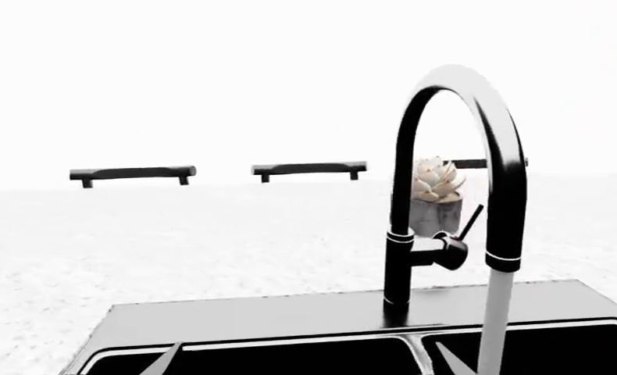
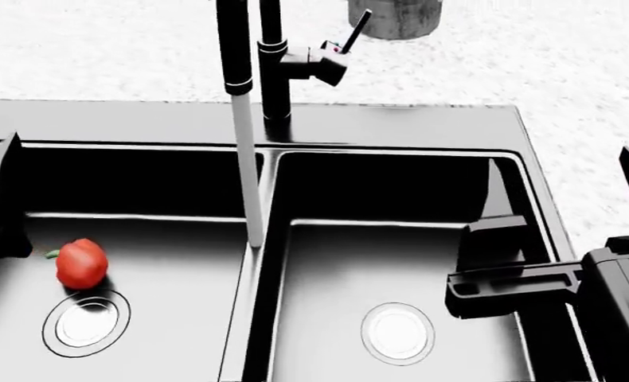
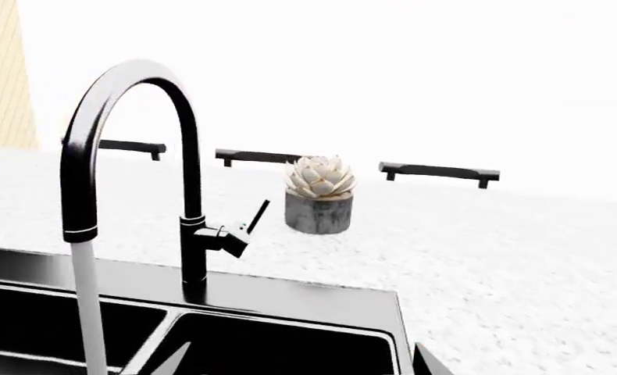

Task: Pick the eggplants and mangos from the sink and place them in one bowl. Place the bell pepper in the other bowl. Then turn off the sink faucet.

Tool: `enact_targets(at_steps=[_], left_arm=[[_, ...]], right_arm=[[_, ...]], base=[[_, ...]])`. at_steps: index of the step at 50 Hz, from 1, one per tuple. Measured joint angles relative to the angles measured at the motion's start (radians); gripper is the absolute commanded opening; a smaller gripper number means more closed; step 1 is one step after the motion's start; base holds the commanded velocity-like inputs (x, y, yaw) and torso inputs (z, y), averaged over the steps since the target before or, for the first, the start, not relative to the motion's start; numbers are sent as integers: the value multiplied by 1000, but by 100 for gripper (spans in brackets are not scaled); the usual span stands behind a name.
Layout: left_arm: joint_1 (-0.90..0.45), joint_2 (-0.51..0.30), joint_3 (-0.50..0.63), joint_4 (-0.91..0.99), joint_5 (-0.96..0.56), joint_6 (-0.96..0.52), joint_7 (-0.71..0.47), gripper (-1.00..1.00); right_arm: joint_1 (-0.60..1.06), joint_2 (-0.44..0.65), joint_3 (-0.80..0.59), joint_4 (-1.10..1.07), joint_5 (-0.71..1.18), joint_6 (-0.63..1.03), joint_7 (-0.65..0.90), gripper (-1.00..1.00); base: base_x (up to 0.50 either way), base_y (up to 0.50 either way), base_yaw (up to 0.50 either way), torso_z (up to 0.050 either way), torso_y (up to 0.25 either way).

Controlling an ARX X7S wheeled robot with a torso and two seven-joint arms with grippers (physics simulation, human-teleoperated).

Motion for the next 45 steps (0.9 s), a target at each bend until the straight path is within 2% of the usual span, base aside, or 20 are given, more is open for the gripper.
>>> enact_targets(at_steps=[17, 31, 37, 45], left_arm=[[1, 1, 2, 4, 3, 1, -2, 100], [-1, 6, 10, 0, 7, -4, -1, 100], [-58, 35, 47, -36, 3, -51, 1, 100], [-159, 119, 150, -176, 59, -121, 57, 100]], right_arm=[[-28, 7, 19, -4, -13, -13, 12, 100], [-34, 8, 17, -3, -15, -12, 20, 100], [-28, 5, 11, 5, -3, -6, 31, 100], [-36, 2, 11, 11, 7, -7, 40, 100]], base=[[244, 139, 0, 0, 1], [73, 20, 0, 0, 0], [0, 0, 0, 0, 0], [0, 0, 0, 0, 0]])
